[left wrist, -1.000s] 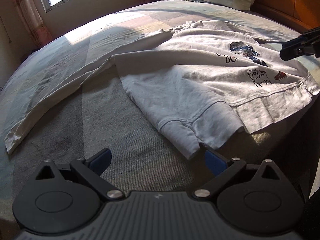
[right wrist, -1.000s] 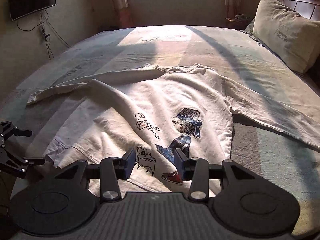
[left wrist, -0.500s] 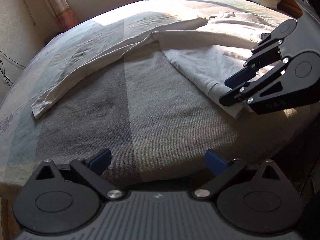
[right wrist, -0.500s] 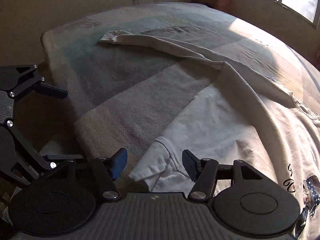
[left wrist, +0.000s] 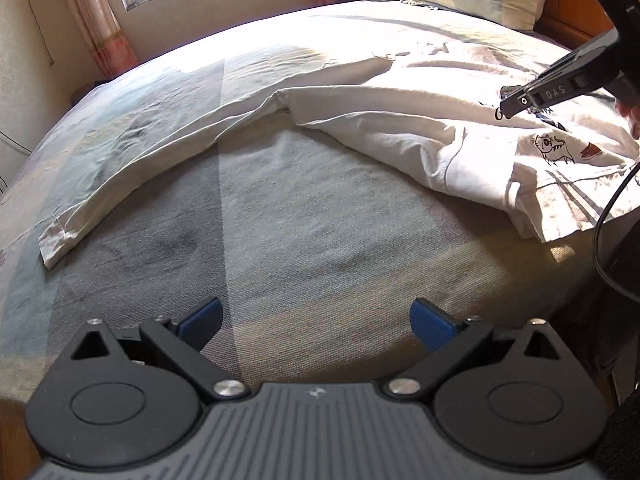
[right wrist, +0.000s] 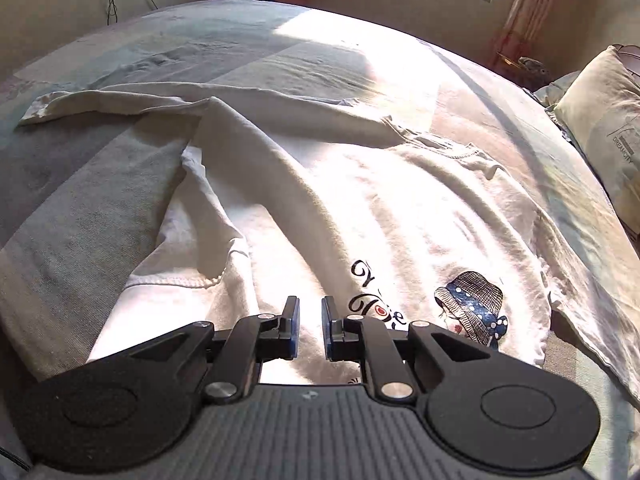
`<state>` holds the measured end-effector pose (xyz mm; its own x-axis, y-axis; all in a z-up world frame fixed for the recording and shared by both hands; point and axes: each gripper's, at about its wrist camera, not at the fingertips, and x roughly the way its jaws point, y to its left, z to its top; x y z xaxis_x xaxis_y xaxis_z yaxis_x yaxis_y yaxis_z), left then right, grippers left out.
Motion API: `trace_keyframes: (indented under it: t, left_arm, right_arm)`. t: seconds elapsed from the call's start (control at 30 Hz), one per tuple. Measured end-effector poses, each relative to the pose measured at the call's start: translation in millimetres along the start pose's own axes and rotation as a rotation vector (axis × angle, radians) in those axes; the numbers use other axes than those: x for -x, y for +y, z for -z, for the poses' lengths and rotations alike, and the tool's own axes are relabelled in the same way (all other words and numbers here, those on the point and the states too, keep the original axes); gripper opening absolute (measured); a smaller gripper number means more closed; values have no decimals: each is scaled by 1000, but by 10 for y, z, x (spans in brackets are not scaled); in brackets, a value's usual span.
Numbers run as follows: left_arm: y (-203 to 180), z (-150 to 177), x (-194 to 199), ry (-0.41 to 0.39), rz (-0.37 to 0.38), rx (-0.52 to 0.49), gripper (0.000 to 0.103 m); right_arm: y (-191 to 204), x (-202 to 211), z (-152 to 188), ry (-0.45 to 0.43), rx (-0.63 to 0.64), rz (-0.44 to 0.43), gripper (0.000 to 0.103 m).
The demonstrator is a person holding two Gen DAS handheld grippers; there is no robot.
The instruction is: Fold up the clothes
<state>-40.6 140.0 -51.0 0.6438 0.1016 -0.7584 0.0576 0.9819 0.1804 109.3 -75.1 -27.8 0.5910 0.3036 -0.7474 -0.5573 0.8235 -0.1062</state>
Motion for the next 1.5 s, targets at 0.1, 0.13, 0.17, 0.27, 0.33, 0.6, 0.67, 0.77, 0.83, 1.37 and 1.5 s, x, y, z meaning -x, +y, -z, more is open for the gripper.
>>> trace_keyframes:
  t: [0.1,0.13,0.17,0.27,0.33,0.6,0.67,0.77,0.83,1.37,1.5]
  left_arm:
    - [1,-1,-36,6,3,4,100]
    - [4,3,-47,8,0,6,100]
    - [7,7,-55,10,-3,8,100]
    - [32,35,-20,4,-4,20,100]
    - [61,58,18,0,-7,31,100]
    - [184,127,47,10,-22,80,100]
    - [200,127,63,7,-24,88,100]
    - [235,143,116,-3,-22,106,100]
    - [264,156,155,-8,-30,117,100]
    - [413,170,400,-60,12,179,100]
    - [403,87,339,-77,68,181,100]
  right_arm:
    - [43,243,-17,-80,24,-60,36]
    - [117,309,-22,-105,63,-78,56]
    - [183,330,-18,-117,93,-92,67]
    - [368,153,-1,-92,165,-100,67]
    - [307,-49,55,-32,116,-102,63]
    - [151,-177,204,44,-87,-310,8]
    - [225,-42,151,14,-73,-363,6]
    - [348,115,37,-13,-83,-489,6]
    - [457,181,-26,-20,-80,-563,6]
    - [1278,2,-216,108,41,-786,12]
    - [767,150,-103,48,-56,-713,21]
